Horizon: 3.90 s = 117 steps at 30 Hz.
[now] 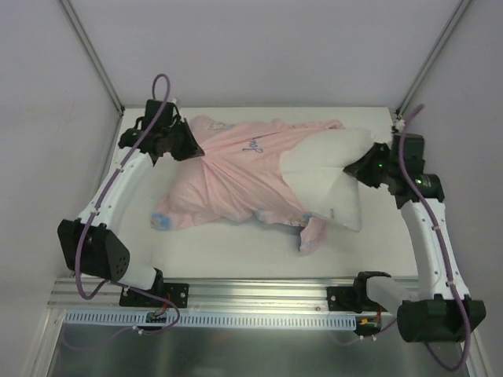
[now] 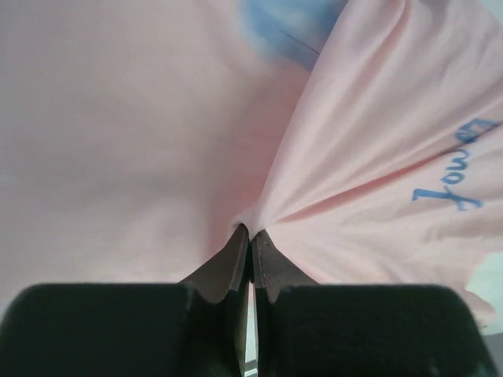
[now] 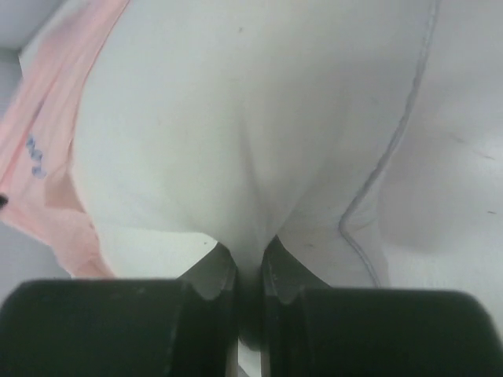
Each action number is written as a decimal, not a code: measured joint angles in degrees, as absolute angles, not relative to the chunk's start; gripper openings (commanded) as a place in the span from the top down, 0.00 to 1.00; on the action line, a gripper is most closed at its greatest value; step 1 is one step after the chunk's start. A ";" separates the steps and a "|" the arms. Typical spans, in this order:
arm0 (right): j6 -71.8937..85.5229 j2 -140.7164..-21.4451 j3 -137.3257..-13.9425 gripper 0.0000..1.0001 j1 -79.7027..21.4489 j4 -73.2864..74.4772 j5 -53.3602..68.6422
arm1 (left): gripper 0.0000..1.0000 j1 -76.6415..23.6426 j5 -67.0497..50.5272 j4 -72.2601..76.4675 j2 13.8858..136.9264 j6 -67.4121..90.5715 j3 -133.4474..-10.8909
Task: Remove the pillowcase from the pillow
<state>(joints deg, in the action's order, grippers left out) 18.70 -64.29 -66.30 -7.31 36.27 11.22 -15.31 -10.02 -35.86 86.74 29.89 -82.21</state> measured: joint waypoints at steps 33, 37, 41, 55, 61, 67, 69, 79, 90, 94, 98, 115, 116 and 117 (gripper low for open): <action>17.12 -75.29 -71.40 0.99 22.68 38.09 19.42 | 0.50 -24.47 -11.79 -22.22 74.50 26.17 -44.99; 17.41 -78.11 -74.76 0.99 22.59 38.52 20.34 | 1.00 -24.82 -14.02 -18.17 79.72 26.17 -45.06; 17.50 -81.06 -78.32 0.99 22.46 39.48 20.45 | 1.00 -24.03 -13.58 -18.59 77.08 27.03 -45.06; 19.22 -80.09 -82.70 0.99 22.94 48.69 21.76 | 1.00 17.34 -11.35 -36.84 59.83 29.47 -59.83; 19.25 -75.59 -83.96 0.99 30.15 45.19 17.50 | 1.00 24.16 -8.47 -41.10 59.75 29.45 -61.28; 19.44 -70.89 -78.81 0.99 31.31 42.63 17.89 | 1.00 21.50 -11.05 -42.19 60.49 29.41 -61.58; 19.42 -70.48 -76.23 0.99 31.14 41.89 18.83 | 0.95 13.76 -9.96 -42.54 62.43 29.47 -63.26; 15.79 -70.98 -69.93 0.88 28.18 41.82 20.58 | 0.01 -14.00 -9.52 -41.67 87.44 29.08 -85.67; 11.81 -66.17 -70.39 0.04 21.23 45.10 8.10 | 0.01 -26.74 -10.39 -40.75 114.21 28.88 -117.27; 10.31 -66.19 -74.96 0.04 10.68 46.52 0.71 | 0.49 -28.97 -12.51 -40.12 120.33 29.12 -121.36; 8.45 -72.69 -81.38 0.04 1.89 48.36 -2.22 | 1.00 -30.46 -13.82 -39.48 122.56 28.88 -117.62; 5.93 -88.99 -78.50 0.99 -0.71 42.83 5.45 | 0.07 -47.70 -14.85 -38.61 85.41 34.00 -80.82; 5.93 -88.75 -77.91 0.99 -0.86 42.09 5.69 | 0.07 -44.34 -14.98 -38.79 83.85 34.06 -80.82; 5.93 -88.49 -77.38 0.99 -0.95 41.54 5.89 | 0.07 -41.25 -14.70 -38.79 82.72 34.11 -80.79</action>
